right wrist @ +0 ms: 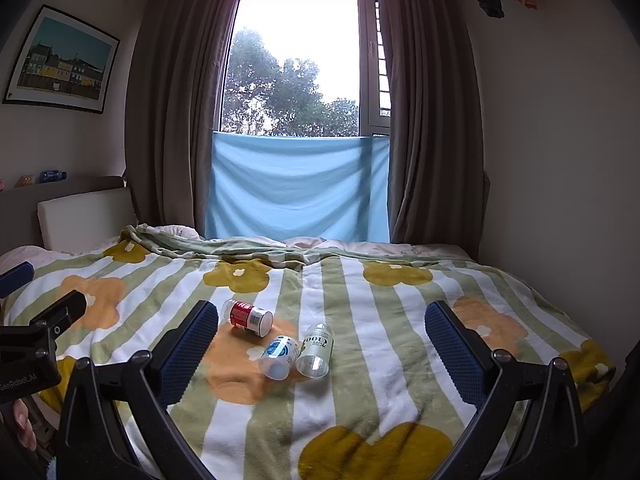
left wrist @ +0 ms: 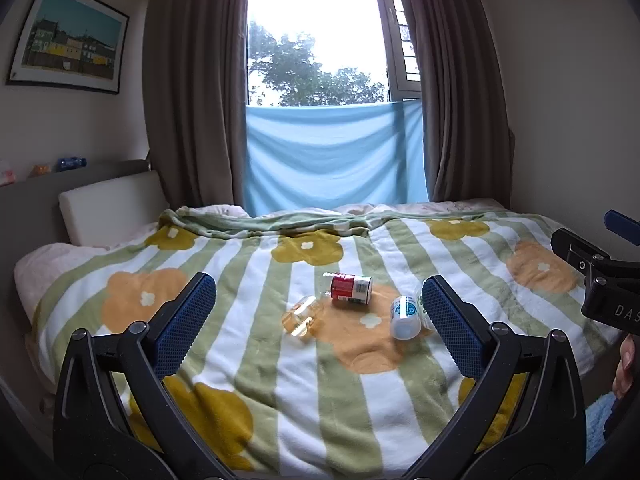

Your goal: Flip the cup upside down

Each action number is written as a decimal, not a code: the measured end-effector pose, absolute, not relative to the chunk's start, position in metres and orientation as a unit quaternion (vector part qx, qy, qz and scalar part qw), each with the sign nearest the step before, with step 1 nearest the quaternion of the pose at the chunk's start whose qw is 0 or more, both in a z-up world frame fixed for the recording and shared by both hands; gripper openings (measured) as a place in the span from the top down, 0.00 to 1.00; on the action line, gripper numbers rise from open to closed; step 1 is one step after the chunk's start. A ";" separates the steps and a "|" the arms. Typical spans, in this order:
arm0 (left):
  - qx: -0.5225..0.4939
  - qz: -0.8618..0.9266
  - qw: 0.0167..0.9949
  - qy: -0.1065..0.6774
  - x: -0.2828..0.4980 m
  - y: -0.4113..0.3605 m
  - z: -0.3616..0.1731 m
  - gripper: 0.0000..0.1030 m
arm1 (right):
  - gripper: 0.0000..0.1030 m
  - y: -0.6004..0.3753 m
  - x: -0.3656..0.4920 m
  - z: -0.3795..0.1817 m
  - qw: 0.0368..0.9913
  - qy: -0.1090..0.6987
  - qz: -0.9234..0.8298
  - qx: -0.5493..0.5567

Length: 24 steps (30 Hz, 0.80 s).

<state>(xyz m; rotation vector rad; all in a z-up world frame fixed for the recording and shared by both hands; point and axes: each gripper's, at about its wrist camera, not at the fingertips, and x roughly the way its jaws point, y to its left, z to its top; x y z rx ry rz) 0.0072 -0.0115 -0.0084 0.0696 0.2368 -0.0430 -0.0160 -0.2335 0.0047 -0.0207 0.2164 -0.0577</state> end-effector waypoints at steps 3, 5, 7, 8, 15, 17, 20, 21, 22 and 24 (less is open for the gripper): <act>0.031 -0.021 0.993 0.115 0.007 -0.011 -0.008 0.00 | 0.00 -0.231 -0.017 0.003 0.994 0.106 -0.035 -0.015; 0.027 -0.020 0.993 0.111 0.007 -0.011 -0.008 0.00 | 0.00 -0.231 -0.017 0.003 0.993 0.108 -0.036 -0.016; 0.022 -0.021 0.994 0.107 0.005 -0.009 -0.009 0.00 | 0.00 -0.233 -0.016 0.002 0.993 0.107 -0.036 -0.014; 0.020 -0.021 0.994 0.106 0.005 -0.009 -0.009 0.00 | 0.00 -0.234 -0.015 0.002 0.993 0.107 -0.036 -0.013; 0.025 -0.017 0.994 0.101 0.002 -0.010 -0.009 0.00 | 0.00 -0.234 -0.016 0.002 0.993 0.107 -0.037 -0.014; 0.026 -0.019 0.994 0.102 0.002 -0.010 -0.008 0.00 | 0.00 -0.234 -0.016 0.003 0.993 0.106 -0.039 -0.015; 0.024 -0.023 0.994 0.107 0.003 -0.009 -0.008 0.00 | 0.00 -0.236 -0.015 0.002 0.994 0.105 -0.041 -0.014; 0.022 -0.024 0.994 0.108 0.003 -0.009 -0.008 0.00 | 0.00 -0.236 -0.015 0.002 0.994 0.105 -0.041 -0.014; 0.021 -0.023 0.994 0.108 0.002 -0.009 -0.009 0.00 | 0.00 -0.236 -0.016 0.002 0.994 0.105 -0.041 -0.014; 0.021 -0.023 0.994 0.109 0.002 -0.008 -0.009 0.00 | 0.00 -0.235 -0.015 0.002 0.994 0.105 -0.040 -0.014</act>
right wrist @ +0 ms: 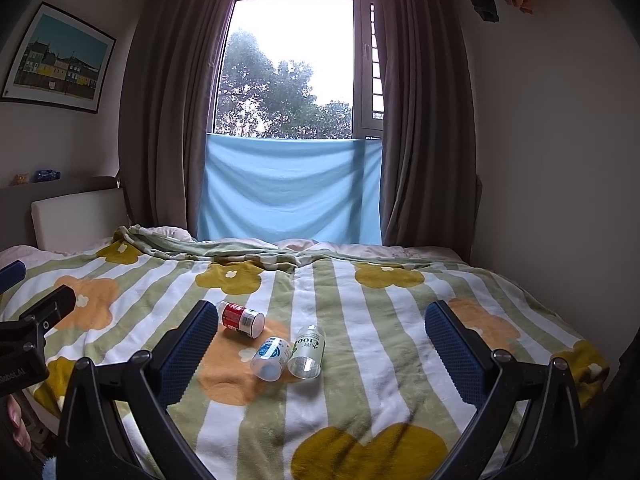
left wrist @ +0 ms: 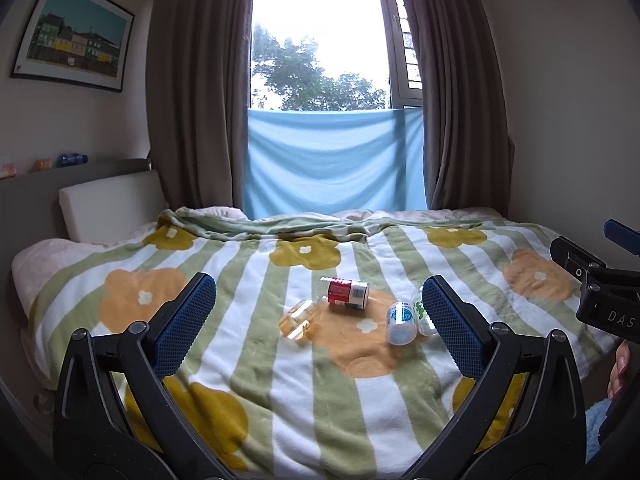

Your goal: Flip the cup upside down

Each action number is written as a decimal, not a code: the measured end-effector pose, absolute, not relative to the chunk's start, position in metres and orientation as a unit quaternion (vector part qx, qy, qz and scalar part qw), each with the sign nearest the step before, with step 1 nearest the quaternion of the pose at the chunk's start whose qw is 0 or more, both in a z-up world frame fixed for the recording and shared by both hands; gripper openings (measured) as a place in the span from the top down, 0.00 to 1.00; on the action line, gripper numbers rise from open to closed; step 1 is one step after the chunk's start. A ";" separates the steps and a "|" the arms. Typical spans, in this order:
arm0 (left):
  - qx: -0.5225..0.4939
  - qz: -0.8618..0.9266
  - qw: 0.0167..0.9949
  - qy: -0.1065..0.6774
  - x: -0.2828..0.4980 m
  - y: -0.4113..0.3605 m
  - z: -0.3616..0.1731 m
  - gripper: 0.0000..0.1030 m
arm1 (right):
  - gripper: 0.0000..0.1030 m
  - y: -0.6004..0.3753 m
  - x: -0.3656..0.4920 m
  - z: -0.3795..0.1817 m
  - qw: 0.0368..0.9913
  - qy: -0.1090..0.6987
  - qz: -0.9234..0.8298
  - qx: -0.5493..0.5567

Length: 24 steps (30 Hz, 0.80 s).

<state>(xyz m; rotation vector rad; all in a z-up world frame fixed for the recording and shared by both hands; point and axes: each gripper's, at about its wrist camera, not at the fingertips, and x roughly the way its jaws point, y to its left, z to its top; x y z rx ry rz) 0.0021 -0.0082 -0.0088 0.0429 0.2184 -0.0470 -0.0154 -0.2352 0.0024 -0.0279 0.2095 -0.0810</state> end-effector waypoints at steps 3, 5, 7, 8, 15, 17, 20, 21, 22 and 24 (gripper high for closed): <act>0.022 -0.024 0.993 0.111 0.001 -0.008 -0.010 0.00 | 0.00 -0.234 -0.016 0.002 0.994 0.104 -0.042 -0.014; 0.023 -0.022 0.993 0.112 0.001 -0.008 -0.010 0.00 | 0.00 -0.234 -0.016 0.002 0.994 0.104 -0.041 -0.013; 0.022 -0.022 0.993 0.112 0.001 -0.008 -0.010 0.00 | 0.00 -0.234 -0.016 0.002 0.994 0.104 -0.041 -0.013; 0.021 -0.023 0.993 0.113 0.001 -0.008 -0.010 0.00 | 0.00 -0.234 -0.016 0.003 0.994 0.104 -0.041 -0.013; 0.020 -0.023 0.993 0.115 0.001 -0.008 -0.010 0.00 | 0.00 -0.234 -0.017 0.003 0.994 0.104 -0.041 -0.013; 0.019 -0.022 0.993 0.116 0.001 -0.008 -0.011 0.00 | 0.00 -0.234 -0.017 0.002 0.994 0.105 -0.041 -0.013; 0.016 -0.022 0.992 0.120 0.003 -0.008 -0.012 0.00 | 0.00 -0.233 -0.018 0.000 0.994 0.105 -0.040 -0.012; 0.016 -0.021 0.992 0.121 0.003 -0.009 -0.012 0.00 | 0.00 -0.232 -0.018 0.000 0.994 0.106 -0.040 -0.012; 0.015 -0.021 0.992 0.122 0.003 -0.009 -0.013 0.00 | 0.00 -0.231 -0.018 -0.001 0.994 0.106 -0.039 -0.012; 0.014 -0.020 0.992 0.122 0.003 -0.008 -0.013 0.00 | 0.00 -0.228 -0.018 -0.002 0.993 0.108 -0.037 -0.011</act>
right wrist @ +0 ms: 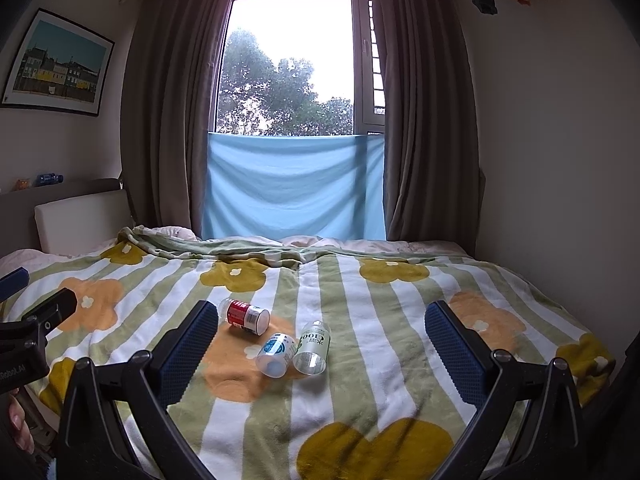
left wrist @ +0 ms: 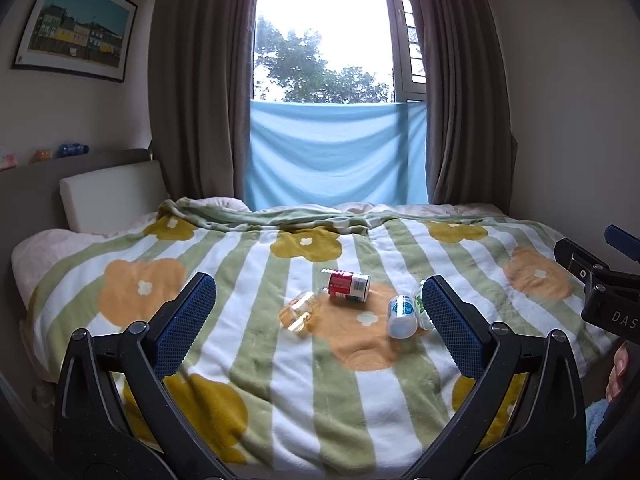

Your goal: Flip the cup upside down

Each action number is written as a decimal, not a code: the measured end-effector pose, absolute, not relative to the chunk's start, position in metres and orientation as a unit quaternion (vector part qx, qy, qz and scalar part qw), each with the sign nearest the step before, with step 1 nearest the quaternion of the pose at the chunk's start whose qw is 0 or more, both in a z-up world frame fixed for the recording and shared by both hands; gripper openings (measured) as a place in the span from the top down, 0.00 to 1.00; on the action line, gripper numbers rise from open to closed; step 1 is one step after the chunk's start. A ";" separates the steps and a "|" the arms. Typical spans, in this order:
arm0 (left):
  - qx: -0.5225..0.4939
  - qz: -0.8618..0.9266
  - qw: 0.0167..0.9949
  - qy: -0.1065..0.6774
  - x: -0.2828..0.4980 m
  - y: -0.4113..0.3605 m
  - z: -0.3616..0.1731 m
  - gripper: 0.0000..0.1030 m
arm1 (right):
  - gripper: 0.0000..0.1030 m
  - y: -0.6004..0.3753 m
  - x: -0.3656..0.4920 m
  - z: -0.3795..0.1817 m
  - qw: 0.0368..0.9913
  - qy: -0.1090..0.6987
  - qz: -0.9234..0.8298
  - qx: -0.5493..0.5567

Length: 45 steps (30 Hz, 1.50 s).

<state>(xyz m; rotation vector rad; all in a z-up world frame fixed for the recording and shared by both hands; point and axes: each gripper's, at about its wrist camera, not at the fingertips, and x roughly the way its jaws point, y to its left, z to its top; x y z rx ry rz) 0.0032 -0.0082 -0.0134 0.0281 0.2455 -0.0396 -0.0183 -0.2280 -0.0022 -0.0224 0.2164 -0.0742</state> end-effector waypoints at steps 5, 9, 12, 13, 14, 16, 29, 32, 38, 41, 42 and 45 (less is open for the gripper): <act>0.014 -0.020 0.992 0.123 0.003 -0.008 -0.013 0.00 | 0.00 -0.228 -0.019 -0.001 0.993 0.108 -0.036 -0.010; 0.012 -0.025 0.990 0.135 0.009 -0.007 -0.015 0.00 | 0.00 -0.225 -0.017 -0.003 0.993 0.113 -0.035 -0.010; 0.015 -0.027 0.988 0.154 0.025 -0.003 -0.017 0.00 | 0.00 -0.227 -0.014 -0.006 0.993 0.116 -0.034 -0.009; 0.013 -0.033 0.986 0.160 0.032 0.000 -0.018 0.00 | 0.00 -0.228 -0.012 -0.008 0.992 0.119 -0.032 -0.007; 0.012 -0.037 0.985 0.167 0.041 0.003 -0.019 0.00 | 0.00 -0.227 -0.010 -0.010 0.992 0.121 -0.031 -0.008; 0.018 -0.040 0.981 0.186 0.063 0.009 -0.022 0.00 | 0.00 -0.229 -0.006 -0.014 0.991 0.128 -0.030 -0.008; 0.081 -0.084 0.921 0.373 0.280 0.023 -0.101 0.00 | 0.00 -0.235 0.061 -0.066 0.980 0.201 0.002 -0.004; 0.082 -0.086 0.902 0.414 0.328 0.021 -0.130 0.00 | 0.00 -0.233 0.083 -0.085 0.974 0.226 0.013 -0.001; 0.077 -0.084 0.862 0.493 0.399 0.019 -0.188 0.00 | 0.00 -0.224 0.122 -0.122 0.965 0.261 0.030 -0.009; 0.075 -0.085 0.848 0.518 0.415 0.018 -0.208 0.02 | 0.00 -0.218 0.137 -0.137 0.960 0.277 0.040 -0.008; 0.072 -0.088 0.844 0.524 0.419 0.019 -0.213 0.04 | 0.00 -0.217 0.140 -0.141 0.959 0.281 0.044 -0.006; 0.068 -0.094 0.834 0.539 0.425 0.018 -0.223 0.11 | 0.00 -0.214 0.149 -0.154 0.953 0.298 0.054 0.002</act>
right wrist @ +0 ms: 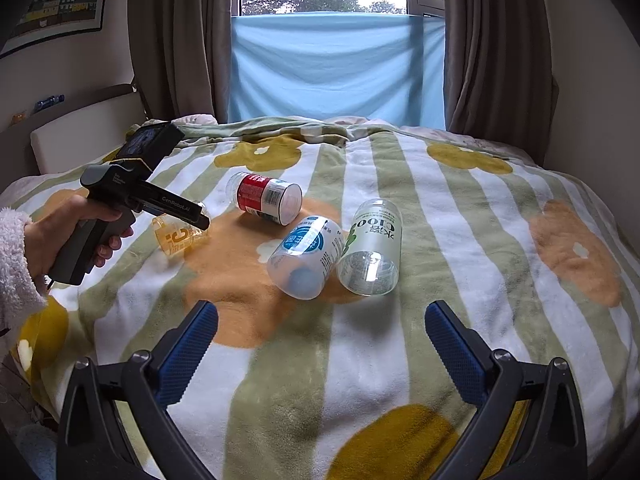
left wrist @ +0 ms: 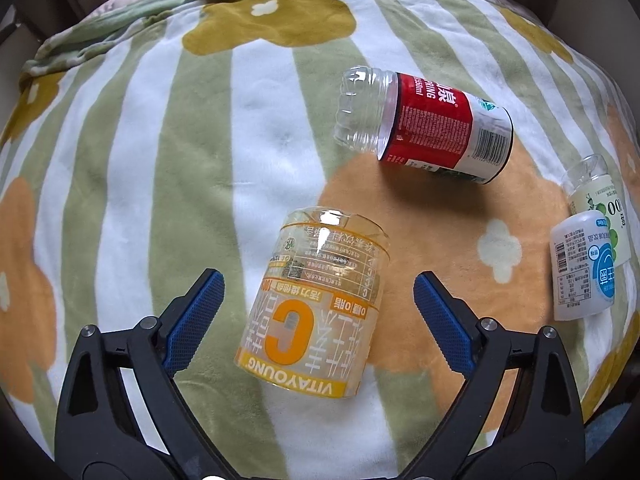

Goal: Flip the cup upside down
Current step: 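Close the left gripper around the side of the cup, then lift the cup with the left gripper, stand it on its base, open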

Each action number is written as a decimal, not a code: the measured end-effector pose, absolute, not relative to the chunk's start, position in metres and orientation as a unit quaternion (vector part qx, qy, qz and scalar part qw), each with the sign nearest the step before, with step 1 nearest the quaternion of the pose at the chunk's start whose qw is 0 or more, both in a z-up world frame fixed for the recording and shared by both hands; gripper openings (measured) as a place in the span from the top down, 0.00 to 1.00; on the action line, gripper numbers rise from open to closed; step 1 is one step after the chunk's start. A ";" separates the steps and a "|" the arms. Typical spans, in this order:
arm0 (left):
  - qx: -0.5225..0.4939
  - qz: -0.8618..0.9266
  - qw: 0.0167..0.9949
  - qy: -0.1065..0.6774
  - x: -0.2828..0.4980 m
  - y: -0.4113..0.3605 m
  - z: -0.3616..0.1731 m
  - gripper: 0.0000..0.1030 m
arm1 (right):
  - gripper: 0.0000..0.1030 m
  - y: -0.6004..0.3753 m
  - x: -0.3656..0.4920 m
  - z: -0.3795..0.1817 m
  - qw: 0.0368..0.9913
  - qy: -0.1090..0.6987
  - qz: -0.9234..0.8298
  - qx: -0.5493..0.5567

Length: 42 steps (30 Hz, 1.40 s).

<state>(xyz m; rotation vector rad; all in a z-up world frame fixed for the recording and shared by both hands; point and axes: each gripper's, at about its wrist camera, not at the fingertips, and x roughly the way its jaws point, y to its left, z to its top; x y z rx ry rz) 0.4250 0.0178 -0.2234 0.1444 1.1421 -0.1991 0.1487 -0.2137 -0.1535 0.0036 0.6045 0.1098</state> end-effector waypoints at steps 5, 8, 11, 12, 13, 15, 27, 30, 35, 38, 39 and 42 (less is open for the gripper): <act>0.068 -0.098 0.821 0.558 0.429 0.017 -0.235 0.35 | 0.00 -0.210 0.158 -0.166 0.944 0.323 0.062 0.016; 0.059 -0.099 0.821 0.560 0.429 0.020 -0.235 0.37 | 0.00 -0.209 0.159 -0.167 0.944 0.322 0.064 0.018; 0.037 -0.099 0.820 0.563 0.428 0.026 -0.233 0.38 | 0.00 -0.209 0.158 -0.166 0.945 0.322 0.061 0.017; 0.031 -0.100 0.820 0.563 0.427 0.027 -0.231 0.38 | 0.00 -0.210 0.157 -0.166 0.945 0.321 0.060 0.018; 0.026 -0.101 0.821 0.562 0.425 0.027 -0.229 0.38 | 0.00 -0.210 0.155 -0.165 0.945 0.321 0.060 0.020; 0.024 -0.102 0.824 0.556 0.419 0.027 -0.222 0.39 | 0.00 -0.212 0.152 -0.163 0.946 0.318 0.060 0.023; 0.084 -0.166 0.843 0.505 0.328 -0.024 -0.144 0.39 | 0.00 -0.229 0.122 -0.122 0.950 0.306 0.060 0.023; 0.087 -0.184 0.842 0.500 0.300 -0.042 -0.139 0.39 | 0.00 -0.233 0.111 -0.110 0.950 0.302 0.073 0.018; 0.076 -0.196 0.827 0.521 0.274 -0.069 -0.161 0.39 | 0.00 -0.237 0.088 -0.095 0.952 0.299 0.064 -0.003; 0.070 -0.198 0.817 0.537 0.265 -0.081 -0.178 0.39 | 0.00 -0.244 0.076 -0.090 0.953 0.297 0.066 0.004; 0.070 -0.199 0.814 0.542 0.262 -0.085 -0.183 0.39 | 0.00 -0.247 0.072 -0.089 0.953 0.296 0.066 0.006; 0.076 -0.199 0.808 0.549 0.256 -0.097 -0.194 0.39 | 0.00 -0.254 0.063 -0.087 0.953 0.297 0.063 0.008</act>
